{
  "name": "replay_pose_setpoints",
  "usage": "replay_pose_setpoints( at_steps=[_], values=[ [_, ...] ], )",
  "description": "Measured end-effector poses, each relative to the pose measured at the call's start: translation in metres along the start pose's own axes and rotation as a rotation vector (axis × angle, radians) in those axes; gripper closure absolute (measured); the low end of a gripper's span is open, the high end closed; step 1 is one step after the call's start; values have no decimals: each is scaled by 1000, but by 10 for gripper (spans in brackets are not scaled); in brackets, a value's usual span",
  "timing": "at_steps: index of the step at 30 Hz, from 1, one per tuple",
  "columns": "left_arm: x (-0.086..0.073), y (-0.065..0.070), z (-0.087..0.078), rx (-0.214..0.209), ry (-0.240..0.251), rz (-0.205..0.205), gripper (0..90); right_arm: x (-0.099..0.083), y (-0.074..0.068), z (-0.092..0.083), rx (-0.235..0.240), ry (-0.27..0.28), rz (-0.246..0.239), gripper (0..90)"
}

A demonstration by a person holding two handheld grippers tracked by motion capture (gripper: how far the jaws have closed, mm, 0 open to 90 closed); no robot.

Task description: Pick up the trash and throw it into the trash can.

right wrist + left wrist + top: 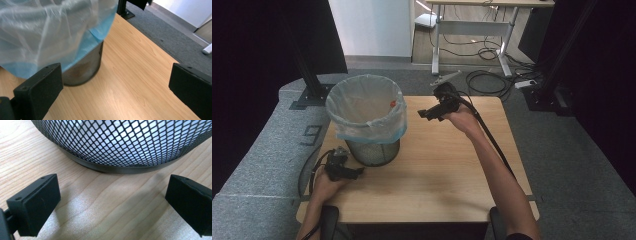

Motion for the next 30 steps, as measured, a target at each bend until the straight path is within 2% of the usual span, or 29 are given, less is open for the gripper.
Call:
replay_pose_setpoints(
  at_steps=[7,9,14,29,30],
  values=[
    [0,0,0,1,2,-1,0,-19,10,-9,-18,9,30,0],
    [0,0,0,2,2,-1,0,-30,16,-14,-28,5,48,0],
    [0,0,0,1,0,-2,0,-47,22,-21,-47,8,52,0],
    [0,0,0,3,0,-4,0,-107,35,-37,-87,14,117,0],
    [0,0,0,3,0,-4,0,-107,35,-37,-87,14,117,0]
  ],
)
Point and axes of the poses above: each handheld gripper's, and its own axes: z roughly forward along the jaws, x roughly out of its top, y roughly to its right, the point moved 9 cm from there along z, roughly forward along the jaws, and after that the axes turned 2 degrees about -x, right-handed, at the moved point
